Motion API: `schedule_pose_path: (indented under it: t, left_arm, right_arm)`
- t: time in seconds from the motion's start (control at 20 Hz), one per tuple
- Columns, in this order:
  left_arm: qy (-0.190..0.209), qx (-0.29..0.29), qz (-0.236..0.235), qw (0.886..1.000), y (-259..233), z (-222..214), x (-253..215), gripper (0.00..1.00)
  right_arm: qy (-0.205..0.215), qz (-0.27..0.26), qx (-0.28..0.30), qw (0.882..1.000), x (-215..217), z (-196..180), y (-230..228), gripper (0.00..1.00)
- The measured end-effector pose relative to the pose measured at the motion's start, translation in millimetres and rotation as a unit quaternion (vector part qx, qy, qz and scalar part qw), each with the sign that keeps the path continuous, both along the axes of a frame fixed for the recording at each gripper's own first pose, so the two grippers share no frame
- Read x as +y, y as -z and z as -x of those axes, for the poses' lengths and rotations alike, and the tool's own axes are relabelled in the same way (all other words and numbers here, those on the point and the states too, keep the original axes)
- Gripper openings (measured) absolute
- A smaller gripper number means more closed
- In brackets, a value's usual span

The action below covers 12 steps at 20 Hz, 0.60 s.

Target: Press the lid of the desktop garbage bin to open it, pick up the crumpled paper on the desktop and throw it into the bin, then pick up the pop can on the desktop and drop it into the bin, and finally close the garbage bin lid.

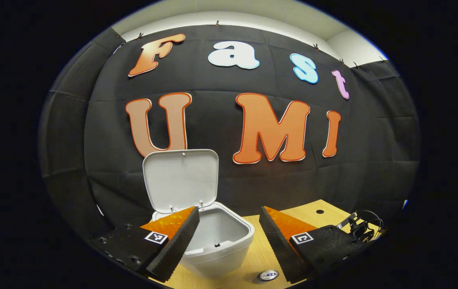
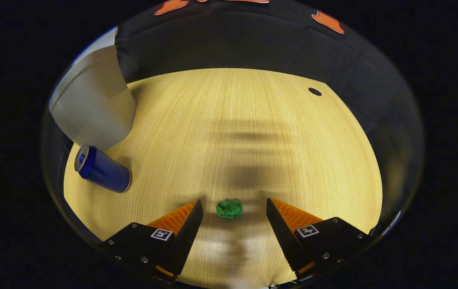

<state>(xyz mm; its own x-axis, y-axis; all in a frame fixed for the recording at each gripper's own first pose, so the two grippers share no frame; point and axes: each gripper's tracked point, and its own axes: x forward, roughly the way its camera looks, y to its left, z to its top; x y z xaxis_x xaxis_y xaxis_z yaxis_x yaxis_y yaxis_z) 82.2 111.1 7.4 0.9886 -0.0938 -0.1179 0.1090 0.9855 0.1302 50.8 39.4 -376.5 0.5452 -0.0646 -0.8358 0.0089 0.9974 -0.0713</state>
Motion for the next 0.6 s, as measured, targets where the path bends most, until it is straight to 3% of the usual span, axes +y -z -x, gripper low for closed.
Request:
schedule_pose_path:
  t: [0.15,0.45,0.5,0.55,0.6]
  left_arm:
    - [-0.005,0.004,0.000,1.000,3.4,-4.0,4.4,0.96]
    - [-0.013,0.010,-0.008,1.000,7.7,-5.6,11.0,0.95]
    - [-0.014,0.013,-0.009,1.000,10.0,-4.7,12.1,0.95]
    - [-0.014,0.014,-0.009,1.000,10.5,-4.8,12.5,0.95]
    - [-0.014,0.014,-0.009,1.000,10.0,-3.3,12.9,0.95]
  right_arm:
    - [-0.001,-0.003,0.009,1.000,5.9,-10.7,-0.5,0.94]
    - [0.002,-0.017,0.029,0.999,17.4,-43.4,-13.2,0.73]
    - [0.001,-0.014,0.027,1.000,18.3,-51.7,-18.3,0.55]
    - [-0.002,-0.011,0.026,1.000,19.6,-60.5,-23.6,0.62]
    - [-0.006,-0.011,0.030,0.999,21.6,-69.0,-28.3,0.55]
